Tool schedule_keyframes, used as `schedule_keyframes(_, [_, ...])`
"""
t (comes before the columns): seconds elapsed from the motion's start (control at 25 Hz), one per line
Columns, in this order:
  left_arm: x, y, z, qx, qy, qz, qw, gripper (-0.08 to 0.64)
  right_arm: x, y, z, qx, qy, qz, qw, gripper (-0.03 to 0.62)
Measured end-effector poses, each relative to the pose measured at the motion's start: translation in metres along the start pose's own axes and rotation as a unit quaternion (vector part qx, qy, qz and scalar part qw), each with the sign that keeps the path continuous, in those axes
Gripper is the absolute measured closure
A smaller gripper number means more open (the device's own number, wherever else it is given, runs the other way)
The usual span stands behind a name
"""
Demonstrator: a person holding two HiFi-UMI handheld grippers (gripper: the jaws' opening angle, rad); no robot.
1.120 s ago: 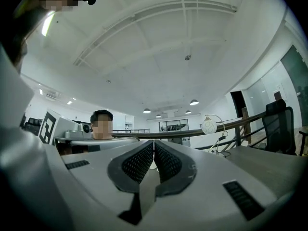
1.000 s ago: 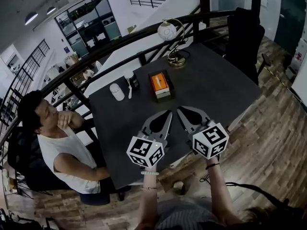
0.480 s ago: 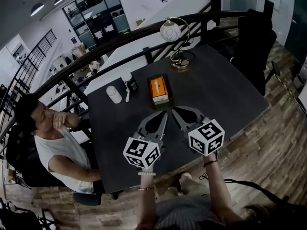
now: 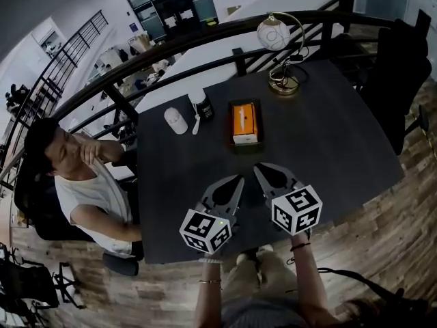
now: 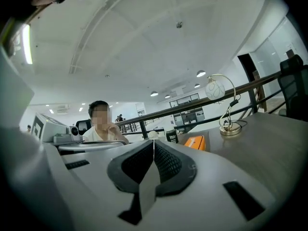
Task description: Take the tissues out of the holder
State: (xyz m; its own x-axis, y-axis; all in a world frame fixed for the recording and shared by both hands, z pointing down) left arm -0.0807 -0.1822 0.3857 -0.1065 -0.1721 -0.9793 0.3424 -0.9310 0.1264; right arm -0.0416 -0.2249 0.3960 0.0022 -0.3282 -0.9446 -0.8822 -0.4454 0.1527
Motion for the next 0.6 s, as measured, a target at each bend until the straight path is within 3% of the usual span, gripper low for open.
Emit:
schedule_keyframes(0.28, [-0.011, 0.014, 0.029, 0.017, -0.013, 0.019, 0.9996, 0.552, -0.01, 0.028, -0.016, -0.005, 0.033, 0.009, 0.999, 0.577])
schedule_keyframes(0.48, [-0.012, 0.034, 0.053, 0.008, -0.011, 0.028, 0.9995, 0.552, -0.001, 0.051, -0.035, -0.009, 0.026, 0.02, 0.999, 0.572])
schedule_keyframes(0.6, [-0.007, 0.046, 0.07, 0.002, -0.013, 0.027, 0.9996, 0.552, 0.008, 0.074, -0.045, -0.008, 0.022, 0.034, 0.999, 0.5])
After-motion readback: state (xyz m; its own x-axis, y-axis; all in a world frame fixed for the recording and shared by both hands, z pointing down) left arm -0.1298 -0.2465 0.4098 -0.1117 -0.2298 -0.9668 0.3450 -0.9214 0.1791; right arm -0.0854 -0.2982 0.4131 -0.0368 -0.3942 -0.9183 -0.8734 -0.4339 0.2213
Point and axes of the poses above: the fingertips, and each gripper's own axes: y forward along the fingers, z to its left, x out of its top, the point moved 1 cm from there along -y, backward along the fingers, and after that the axes turned 3 degrees about x, right-handed, at the moved point
